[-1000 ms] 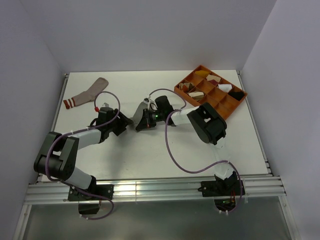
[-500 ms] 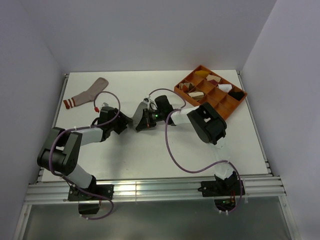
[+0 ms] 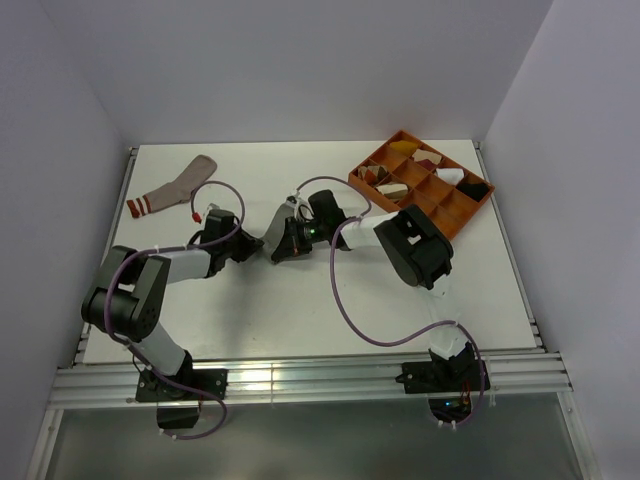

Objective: Roll the socks
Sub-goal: Roll the sock at the center of the board.

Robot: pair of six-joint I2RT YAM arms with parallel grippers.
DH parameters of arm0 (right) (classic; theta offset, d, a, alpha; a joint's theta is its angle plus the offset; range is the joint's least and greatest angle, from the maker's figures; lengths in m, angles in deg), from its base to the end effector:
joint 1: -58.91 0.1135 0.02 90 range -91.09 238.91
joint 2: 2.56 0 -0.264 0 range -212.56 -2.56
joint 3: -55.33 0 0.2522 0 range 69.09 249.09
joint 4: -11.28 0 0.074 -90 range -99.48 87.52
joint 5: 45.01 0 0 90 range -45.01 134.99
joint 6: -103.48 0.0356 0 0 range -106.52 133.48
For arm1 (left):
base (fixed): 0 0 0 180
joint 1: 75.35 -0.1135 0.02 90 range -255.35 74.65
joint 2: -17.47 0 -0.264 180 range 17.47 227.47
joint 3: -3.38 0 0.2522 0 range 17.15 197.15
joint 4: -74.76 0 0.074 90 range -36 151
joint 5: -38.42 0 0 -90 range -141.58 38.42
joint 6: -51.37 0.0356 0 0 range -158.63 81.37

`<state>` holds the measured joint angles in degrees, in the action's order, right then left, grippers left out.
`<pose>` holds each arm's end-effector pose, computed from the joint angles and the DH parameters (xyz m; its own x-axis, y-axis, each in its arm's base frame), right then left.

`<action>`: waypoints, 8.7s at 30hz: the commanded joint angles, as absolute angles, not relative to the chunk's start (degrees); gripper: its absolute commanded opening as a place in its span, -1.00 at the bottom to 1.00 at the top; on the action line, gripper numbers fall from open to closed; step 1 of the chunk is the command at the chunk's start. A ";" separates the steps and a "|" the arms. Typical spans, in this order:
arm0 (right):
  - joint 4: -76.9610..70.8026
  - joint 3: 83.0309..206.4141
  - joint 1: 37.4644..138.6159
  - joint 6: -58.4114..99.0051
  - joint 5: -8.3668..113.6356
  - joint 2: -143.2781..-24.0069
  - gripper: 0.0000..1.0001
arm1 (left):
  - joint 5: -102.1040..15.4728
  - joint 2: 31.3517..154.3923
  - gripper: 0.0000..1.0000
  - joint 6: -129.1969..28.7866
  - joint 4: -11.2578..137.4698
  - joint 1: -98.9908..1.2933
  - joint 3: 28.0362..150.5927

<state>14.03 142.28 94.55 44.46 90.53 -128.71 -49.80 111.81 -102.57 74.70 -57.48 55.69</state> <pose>0.3515 0.2833 0.1085 -0.8642 -0.1760 -0.4714 -0.5014 0.3794 0.7776 0.2934 -0.0958 0.1344 -0.5755 -0.7579 -0.3073 -0.4287 0.5996 -0.6758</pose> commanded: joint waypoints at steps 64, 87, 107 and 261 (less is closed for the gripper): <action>27.14 132.54 119.91 0.21 28.82 -118.22 0.11 | -55.89 119.42 -0.99 -86.52 38.06 -51.71 74.63; 11.15 139.73 105.41 25.26 42.53 -116.37 -0.10 | -53.77 118.10 -0.99 -86.61 39.21 -51.71 74.45; -9.86 156.36 105.58 35.10 39.02 -128.86 -0.37 | -50.78 105.45 -0.99 -86.62 36.13 -51.71 73.66; -4.07 151.09 101.54 26.93 86.03 -128.68 -1.00 | -54.56 87.69 0.58 -103.48 69.17 -56.72 41.32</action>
<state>-0.64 150.12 101.96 25.16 82.60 -126.24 -55.52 86.85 -101.15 63.40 -56.52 42.09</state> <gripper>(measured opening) 0.145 0.788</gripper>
